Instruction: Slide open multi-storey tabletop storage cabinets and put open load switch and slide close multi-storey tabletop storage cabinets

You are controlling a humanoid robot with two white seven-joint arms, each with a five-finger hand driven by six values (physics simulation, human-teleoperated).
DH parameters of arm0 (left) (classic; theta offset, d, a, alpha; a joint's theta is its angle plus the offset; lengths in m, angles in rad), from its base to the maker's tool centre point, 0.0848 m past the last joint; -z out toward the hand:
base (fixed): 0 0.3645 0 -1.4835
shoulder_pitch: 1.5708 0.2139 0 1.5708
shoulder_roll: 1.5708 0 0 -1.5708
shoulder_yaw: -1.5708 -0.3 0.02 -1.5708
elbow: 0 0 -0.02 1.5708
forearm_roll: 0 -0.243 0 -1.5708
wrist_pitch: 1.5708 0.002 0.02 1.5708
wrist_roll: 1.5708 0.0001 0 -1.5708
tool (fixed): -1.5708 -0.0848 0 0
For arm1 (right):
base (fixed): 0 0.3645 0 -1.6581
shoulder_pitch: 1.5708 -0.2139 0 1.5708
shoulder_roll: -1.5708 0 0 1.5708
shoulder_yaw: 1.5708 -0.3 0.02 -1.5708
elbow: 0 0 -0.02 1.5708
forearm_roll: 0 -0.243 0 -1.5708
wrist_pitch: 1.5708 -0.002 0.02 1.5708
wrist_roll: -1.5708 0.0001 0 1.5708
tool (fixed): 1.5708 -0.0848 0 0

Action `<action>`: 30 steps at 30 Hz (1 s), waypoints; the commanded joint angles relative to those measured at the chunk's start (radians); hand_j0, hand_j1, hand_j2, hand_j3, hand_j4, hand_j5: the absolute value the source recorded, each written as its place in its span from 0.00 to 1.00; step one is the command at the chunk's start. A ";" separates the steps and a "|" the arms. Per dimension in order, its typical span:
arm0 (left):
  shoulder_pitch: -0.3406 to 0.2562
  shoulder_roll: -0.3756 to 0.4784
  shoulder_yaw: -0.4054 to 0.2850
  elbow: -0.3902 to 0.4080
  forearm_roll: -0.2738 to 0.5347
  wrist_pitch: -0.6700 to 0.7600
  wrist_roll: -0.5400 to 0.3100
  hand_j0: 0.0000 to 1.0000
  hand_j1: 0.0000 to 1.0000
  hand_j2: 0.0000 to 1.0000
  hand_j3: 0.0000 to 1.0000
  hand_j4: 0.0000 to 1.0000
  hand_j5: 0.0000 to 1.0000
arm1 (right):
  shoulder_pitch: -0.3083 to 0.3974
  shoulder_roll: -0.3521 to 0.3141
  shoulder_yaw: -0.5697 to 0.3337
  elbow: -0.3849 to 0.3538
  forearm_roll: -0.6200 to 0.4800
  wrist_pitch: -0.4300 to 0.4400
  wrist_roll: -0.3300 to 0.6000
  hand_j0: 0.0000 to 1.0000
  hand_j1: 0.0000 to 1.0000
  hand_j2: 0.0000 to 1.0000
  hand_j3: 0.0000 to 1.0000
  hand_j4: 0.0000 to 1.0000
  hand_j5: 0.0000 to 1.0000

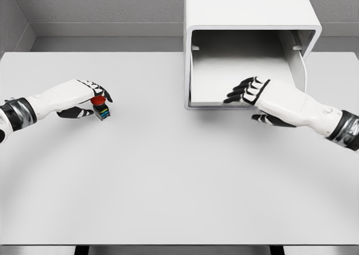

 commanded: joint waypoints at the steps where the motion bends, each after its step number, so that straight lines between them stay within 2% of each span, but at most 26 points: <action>1: 0.000 0.001 0.001 -0.003 0.003 0.002 0.000 0.69 0.69 0.69 0.69 0.69 0.69 | 0.006 -0.004 -0.051 -0.024 -0.010 0.001 0.000 0.81 0.81 0.81 0.81 0.81 0.81; 6: 0.002 0.000 0.001 -0.013 0.006 0.002 0.000 0.72 0.72 0.72 0.72 0.72 0.72 | 0.037 -0.002 -0.148 -0.030 -0.024 0.001 -0.003 0.79 0.79 0.79 0.79 0.79 0.79; 11: 0.000 -0.002 0.001 -0.015 0.006 0.002 0.000 0.75 0.75 0.75 0.75 0.75 0.75 | 0.094 0.001 -0.210 -0.032 -0.024 0.001 -0.003 0.71 0.71 0.71 0.71 0.71 0.71; 14: 0.000 0.000 0.001 -0.012 0.005 0.002 0.000 0.75 0.75 0.75 0.75 0.75 0.75 | 0.118 0.001 -0.234 -0.036 -0.024 0.001 0.000 0.61 0.61 0.61 0.61 0.61 0.61; 24: -0.012 -0.003 0.000 0.002 0.003 0.002 0.000 0.75 0.75 0.75 0.75 0.75 0.75 | 0.172 -0.001 -0.254 -0.038 -0.024 0.001 -0.002 0.61 0.61 0.61 0.61 0.61 0.61; 30: -0.015 -0.008 -0.006 0.008 0.002 0.002 0.000 0.75 0.75 0.75 0.75 0.75 0.75 | 0.184 0.001 -0.341 -0.038 -0.049 0.001 -0.006 0.61 0.61 0.61 0.61 0.61 0.61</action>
